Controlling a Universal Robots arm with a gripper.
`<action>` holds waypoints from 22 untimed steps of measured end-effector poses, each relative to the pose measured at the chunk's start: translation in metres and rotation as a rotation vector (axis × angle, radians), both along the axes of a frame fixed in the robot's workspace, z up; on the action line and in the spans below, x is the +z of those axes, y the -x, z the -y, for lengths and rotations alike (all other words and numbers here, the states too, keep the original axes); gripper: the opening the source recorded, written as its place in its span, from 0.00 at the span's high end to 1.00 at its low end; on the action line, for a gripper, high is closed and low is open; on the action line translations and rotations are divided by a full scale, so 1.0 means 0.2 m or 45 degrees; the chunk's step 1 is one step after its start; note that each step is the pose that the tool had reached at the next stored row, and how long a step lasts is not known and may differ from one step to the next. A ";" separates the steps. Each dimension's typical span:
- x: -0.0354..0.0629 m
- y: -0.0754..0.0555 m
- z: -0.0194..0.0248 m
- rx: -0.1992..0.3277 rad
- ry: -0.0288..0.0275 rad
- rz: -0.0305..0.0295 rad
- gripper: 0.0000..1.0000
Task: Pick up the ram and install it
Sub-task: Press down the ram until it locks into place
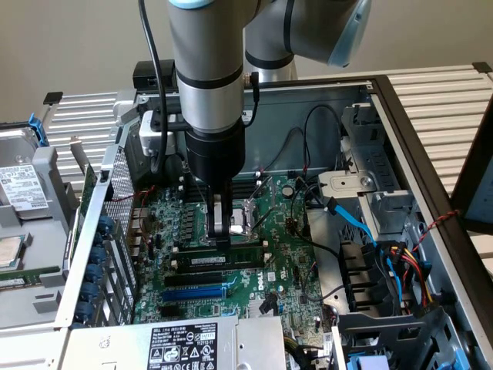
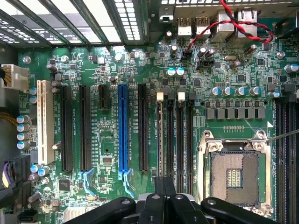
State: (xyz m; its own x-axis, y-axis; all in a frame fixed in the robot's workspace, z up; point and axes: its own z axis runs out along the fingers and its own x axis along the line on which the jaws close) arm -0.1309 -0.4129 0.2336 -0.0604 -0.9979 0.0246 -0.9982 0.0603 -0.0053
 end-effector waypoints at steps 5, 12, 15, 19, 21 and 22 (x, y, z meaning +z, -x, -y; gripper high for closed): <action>-0.003 0.00 0.000 0.000 -0.0001 0.0000 0.89; -0.006 0.00 0.000 0.000 -0.0003 0.0001 0.89; -0.006 0.00 0.000 0.000 -0.0002 0.0001 0.89; -0.008 0.00 0.000 0.000 -0.0002 0.0003 0.89; -0.008 0.00 0.000 0.000 -0.0002 0.0003 0.89; -0.008 0.00 0.000 0.000 -0.0001 0.0003 0.89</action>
State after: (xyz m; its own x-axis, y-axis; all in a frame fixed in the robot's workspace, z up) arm -0.1309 -0.4129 0.2319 -0.0604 -0.9979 0.0245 -0.9982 0.0603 -0.0055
